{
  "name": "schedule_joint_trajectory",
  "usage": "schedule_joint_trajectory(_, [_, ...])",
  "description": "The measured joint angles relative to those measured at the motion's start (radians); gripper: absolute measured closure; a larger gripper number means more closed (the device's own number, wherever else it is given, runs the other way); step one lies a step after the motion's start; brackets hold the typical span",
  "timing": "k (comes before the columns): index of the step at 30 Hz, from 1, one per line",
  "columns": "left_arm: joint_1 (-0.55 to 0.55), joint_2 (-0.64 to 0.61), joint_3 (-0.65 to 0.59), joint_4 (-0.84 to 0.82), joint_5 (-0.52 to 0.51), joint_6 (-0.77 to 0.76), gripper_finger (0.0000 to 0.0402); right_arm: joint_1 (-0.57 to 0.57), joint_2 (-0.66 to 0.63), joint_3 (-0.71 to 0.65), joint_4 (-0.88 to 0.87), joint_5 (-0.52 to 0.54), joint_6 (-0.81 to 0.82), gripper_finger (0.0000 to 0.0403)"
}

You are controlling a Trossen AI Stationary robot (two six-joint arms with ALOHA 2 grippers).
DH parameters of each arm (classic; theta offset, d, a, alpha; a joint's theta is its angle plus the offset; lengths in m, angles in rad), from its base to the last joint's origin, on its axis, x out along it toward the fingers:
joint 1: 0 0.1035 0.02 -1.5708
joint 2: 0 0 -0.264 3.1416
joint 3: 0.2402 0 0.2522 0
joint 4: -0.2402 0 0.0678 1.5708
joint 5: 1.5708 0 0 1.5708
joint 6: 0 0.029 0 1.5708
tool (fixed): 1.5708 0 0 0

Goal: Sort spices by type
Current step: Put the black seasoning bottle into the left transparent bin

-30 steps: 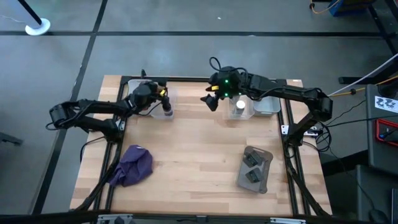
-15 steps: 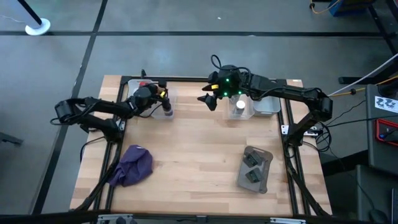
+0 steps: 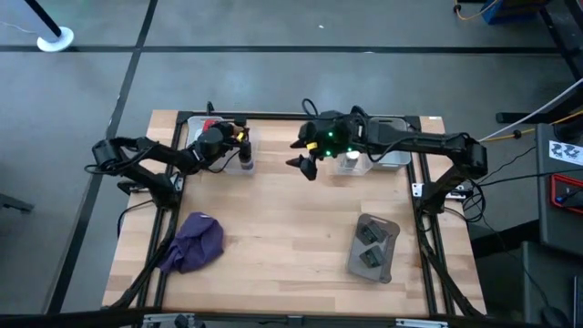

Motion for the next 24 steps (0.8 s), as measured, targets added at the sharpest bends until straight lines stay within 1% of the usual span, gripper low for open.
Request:
schedule_joint_trajectory(16, [0.000,0.000,-0.001,-0.002,0.000,0.010,0.0233,0.010,0.000,0.000,0.000,0.001,0.000,0.0110])
schedule_joint_trajectory(19, [0.000,0.000,-0.001,-0.002,0.000,0.010,0.0216,0.010,0.000,0.000,0.000,0.001,0.000,0.0110])
schedule_joint_trajectory(24, [0.000,0.001,-0.001,-0.002,0.000,0.010,0.0174,0.010,0.000,0.000,0.000,0.001,0.000,0.0110])
